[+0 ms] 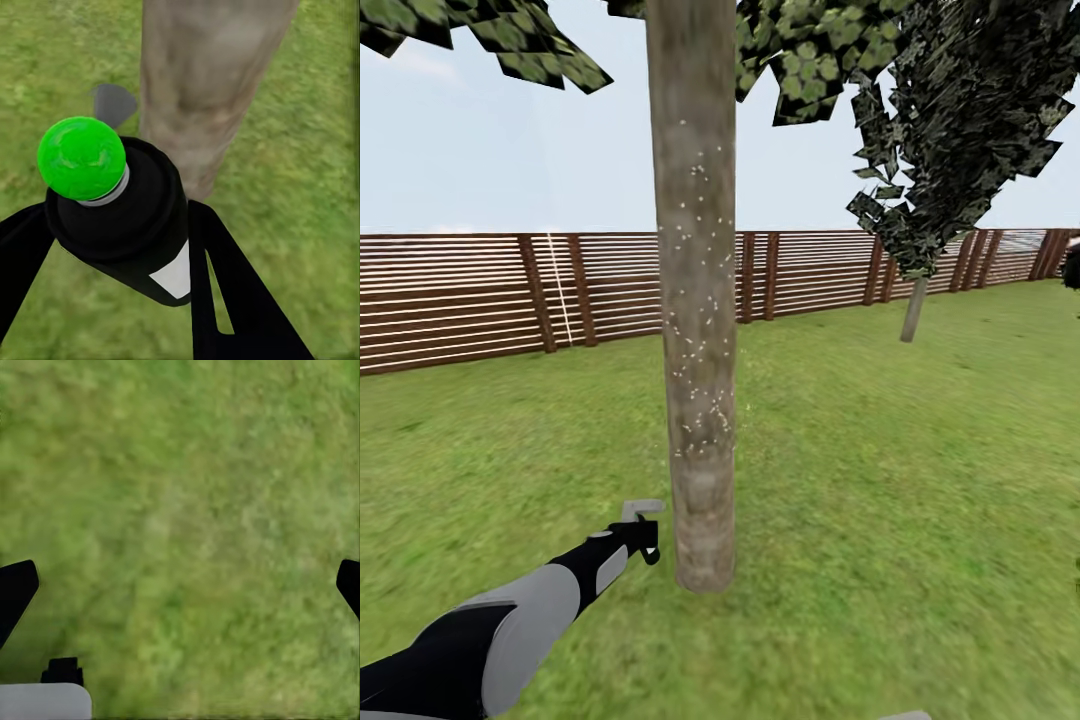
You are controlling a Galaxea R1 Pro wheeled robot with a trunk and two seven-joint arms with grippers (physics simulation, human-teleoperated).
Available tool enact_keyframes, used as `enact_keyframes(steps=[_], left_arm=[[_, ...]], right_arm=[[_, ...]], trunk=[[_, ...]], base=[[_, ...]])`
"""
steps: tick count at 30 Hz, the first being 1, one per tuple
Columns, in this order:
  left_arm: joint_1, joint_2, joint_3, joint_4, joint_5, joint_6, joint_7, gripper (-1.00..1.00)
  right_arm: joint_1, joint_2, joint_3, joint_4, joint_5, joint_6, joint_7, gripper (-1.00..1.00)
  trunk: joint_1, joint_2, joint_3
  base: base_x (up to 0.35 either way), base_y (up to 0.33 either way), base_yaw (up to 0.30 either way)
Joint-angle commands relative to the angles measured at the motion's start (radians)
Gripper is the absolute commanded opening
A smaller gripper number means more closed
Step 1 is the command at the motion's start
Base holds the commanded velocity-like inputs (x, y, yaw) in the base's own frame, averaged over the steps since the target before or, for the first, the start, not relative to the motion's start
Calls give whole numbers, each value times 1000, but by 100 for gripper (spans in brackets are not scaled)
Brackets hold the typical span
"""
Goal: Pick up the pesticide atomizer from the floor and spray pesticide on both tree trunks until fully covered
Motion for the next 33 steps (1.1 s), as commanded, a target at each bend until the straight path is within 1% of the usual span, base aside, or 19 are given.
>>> enact_keyframes(steps=[1, 4, 10, 26, 33], left_arm=[[0, 0, 8, 0, -5, 0, -3, -100], [0, 0, 8, 0, -4, 0, -3, -100], [-1, 0, 8, 0, -5, 2, -3, -100], [-1, 0, 9, 0, -4, 3, -2, -100], [-1, 0, 8, 0, -4, 3, -3, -100]], right_arm=[[-2, 1, 7, 5, -6, -7, -1, 100], [-2, 1, 7, 5, -6, -7, -1, 100], [-2, 1, 8, 5, -5, -7, -1, 100], [-2, 1, 9, 5, -2, -6, -1, 100], [-2, 1, 9, 5, -2, -6, -1, 100]], trunk=[[1, -2, -2], [1, -2, -2], [1, -2, -2], [1, -2, -2], [1, -2, -2]], base=[[28, 350, -297], [11, 350, -228], [1, 350, -94], [0, 350, -287], [0, 350, -56]])
